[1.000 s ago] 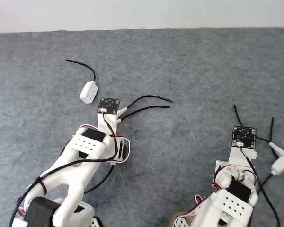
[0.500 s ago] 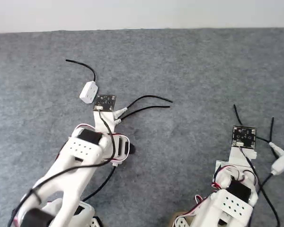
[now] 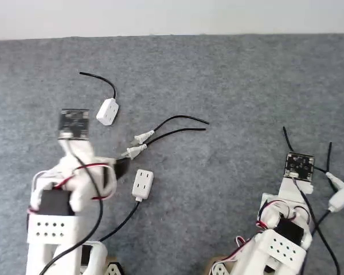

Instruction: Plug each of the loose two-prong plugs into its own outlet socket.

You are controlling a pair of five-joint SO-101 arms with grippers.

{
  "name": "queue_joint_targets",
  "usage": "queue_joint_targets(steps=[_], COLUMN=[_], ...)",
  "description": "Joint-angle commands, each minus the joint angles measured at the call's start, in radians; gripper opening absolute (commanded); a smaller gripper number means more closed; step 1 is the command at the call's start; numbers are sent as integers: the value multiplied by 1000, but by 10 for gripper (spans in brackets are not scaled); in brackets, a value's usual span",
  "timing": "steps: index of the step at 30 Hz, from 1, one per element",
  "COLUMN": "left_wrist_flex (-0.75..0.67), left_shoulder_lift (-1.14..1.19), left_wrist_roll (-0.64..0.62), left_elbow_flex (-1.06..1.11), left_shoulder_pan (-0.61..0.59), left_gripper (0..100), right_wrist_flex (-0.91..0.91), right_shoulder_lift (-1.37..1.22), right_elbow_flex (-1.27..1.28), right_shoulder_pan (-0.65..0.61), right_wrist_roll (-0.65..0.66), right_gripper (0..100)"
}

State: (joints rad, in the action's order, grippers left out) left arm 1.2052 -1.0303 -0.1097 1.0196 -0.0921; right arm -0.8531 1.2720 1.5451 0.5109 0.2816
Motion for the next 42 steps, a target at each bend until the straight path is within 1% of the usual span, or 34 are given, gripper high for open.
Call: queue_joint_targets(steps=[1, 3, 5, 7, 10, 13, 16, 20, 24, 30, 33, 36, 40, 42], left_wrist_flex=[-43, -109, -190, -278, -348, -348, -350, -354, -354, -416, -419, -422, -422, -422], left_shoulder_lift=[-20, -20, -26, -26, -26, -26, -20, -20, -26, -20, -20, -20, -20, -20], left_wrist_roll=[6, -5, -60, -107, -114, -92, -92, -92, -94, -97, -98, -98, -98, -98], left_elbow_flex=[42, 107, 188, 265, 328, 335, 337, 344, 343, 348, 348, 348, 348, 348], left_shoulder_pan=[-129, -187, -222, -239, -241, -241, -242, -261, -328, -341, -341, -341, -341, -344], left_gripper=[294, 294, 294, 294, 294, 294, 294, 294, 294, 294, 294, 294, 294, 294], right_wrist_flex=[18, 15, 16, 18, 12, -12, -44, 10, 42, 44, 53, 142, 363, 469], right_shoulder_lift=[4, 4, 2, 2, 1, 1, -1, -45, -197, -486, -621, -743, -895, -970], right_elbow_flex=[-41, -55, -78, -126, -226, -325, -397, -451, -552, -713, -792, -842, -848, -853], right_shoulder_pan=[-58, -117, -179, -231, -305, -394, -516, -647, -743, -901, -941, -944, -949, -951], right_wrist_roll=[-66, -98, -121, -149, -215, -288, -338, -394, -460, -479, -528, -628, -815, -864], right_gripper=[182, 182, 182, 181, 180, 180, 182, 180, 181, 182, 182, 181, 182, 182])
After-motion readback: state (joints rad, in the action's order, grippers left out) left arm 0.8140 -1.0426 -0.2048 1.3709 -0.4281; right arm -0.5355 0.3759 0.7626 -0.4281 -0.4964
